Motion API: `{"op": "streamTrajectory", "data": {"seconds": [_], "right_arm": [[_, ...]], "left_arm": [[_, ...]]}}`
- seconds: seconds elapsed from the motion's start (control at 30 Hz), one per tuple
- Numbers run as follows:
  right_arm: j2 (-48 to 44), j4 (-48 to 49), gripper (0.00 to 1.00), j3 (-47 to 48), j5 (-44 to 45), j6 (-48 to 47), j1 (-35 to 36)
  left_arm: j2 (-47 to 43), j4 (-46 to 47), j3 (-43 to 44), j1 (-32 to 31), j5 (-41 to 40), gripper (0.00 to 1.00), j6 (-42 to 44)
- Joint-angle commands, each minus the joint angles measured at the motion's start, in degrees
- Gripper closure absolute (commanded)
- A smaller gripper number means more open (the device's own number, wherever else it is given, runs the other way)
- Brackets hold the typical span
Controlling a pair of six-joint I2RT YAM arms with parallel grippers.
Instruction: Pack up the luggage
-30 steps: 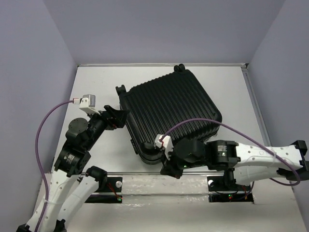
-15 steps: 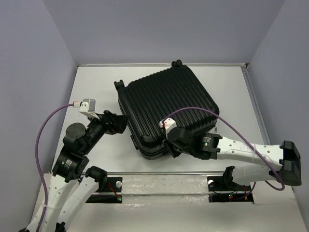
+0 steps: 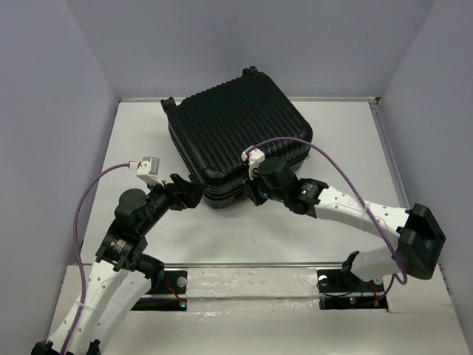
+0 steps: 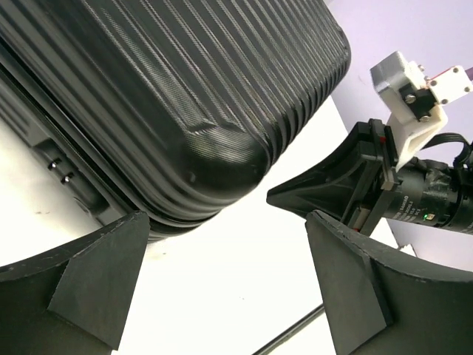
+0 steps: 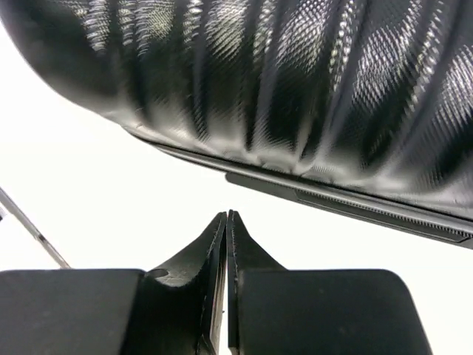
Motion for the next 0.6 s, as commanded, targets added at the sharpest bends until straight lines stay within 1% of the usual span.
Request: {"op": "streamTrajectory", "data": {"seconds": [0.0, 0.03, 0.07, 0.13, 0.17, 0.2, 0.23, 0.27, 0.3, 0.33, 0.4, 0.43, 0.5, 0.53, 0.57], "right_arm": [[-2.5, 7.5, 0.89, -2.0, -7.3, -1.2, -2.3], [-5.3, 8.1, 0.86, -5.4, -7.7, -0.9, -2.3], [-7.2, 9.5, 0.79, -7.6, -8.2, 0.4, -4.5], [-11.6, 11.4, 0.72, -12.3, -10.2, 2.1, -8.2], [-15.8, 12.7, 0.65, -16.9, -11.4, 3.1, -10.8], [-17.5, 15.3, 0.63, -18.7, -12.9, 4.8, -17.0], [-19.2, 16.1, 0.63, -21.5, -15.2, 7.0, -20.9], [-19.5, 17.1, 0.63, -22.4, -17.0, 7.0, -25.0], [-19.5, 19.1, 0.63, -23.2, -18.3, 9.3, -28.8], [-19.2, 20.0, 0.63, -23.8, -19.0, 10.3, -35.0], [-17.5, 22.4, 0.63, -24.7, -19.6, 12.0, -40.0], [-16.8, 23.4, 0.63, -25.0, -20.0, 12.1, -44.1], [-13.3, 28.0, 0.63, -25.9, -21.3, 12.4, -47.5], [-11.5, 29.5, 0.63, -26.0, -21.9, 12.2, -50.4], [-9.5, 31.6, 0.63, -26.2, -25.6, 11.7, -51.8]], "left_arm": [[0.9, 4.5, -0.1, 0.2, 0.0, 0.01, 0.0], [0.7, 4.0, 0.0, 0.2, 0.0, 0.01, 0.4], [0.4, 3.6, 0.0, 0.2, -0.4, 0.01, 0.5], [-0.3, 2.7, -0.5, 0.2, -0.9, 0.01, 0.7], [-0.6, 2.8, -1.0, 0.2, -1.2, 0.01, 0.5], [-1.1, 3.3, -1.7, 0.2, -1.4, 0.01, 0.2], [-1.1, 3.7, -2.0, 0.2, -1.2, 0.01, -0.7], [-1.1, 4.0, -2.1, 0.2, -0.9, 0.01, -1.1], [-1.0, 4.5, -2.1, 0.2, -0.6, 0.01, -1.5], [-0.8, 4.9, -1.9, 0.2, -0.5, 0.01, -1.6], [-0.5, 4.8, -1.4, 0.2, -1.3, 0.01, -1.2], [-0.4, 4.1, -0.8, 0.2, -1.5, 0.01, -1.0], [-0.4, 4.0, -0.3, 0.2, -2.5, 0.01, -0.5], [-0.2, 3.9, -0.2, 0.2, -2.7, 0.01, -0.3], [0.1, 3.8, 0.0, 0.2, -3.0, 0.01, -0.2]]}}
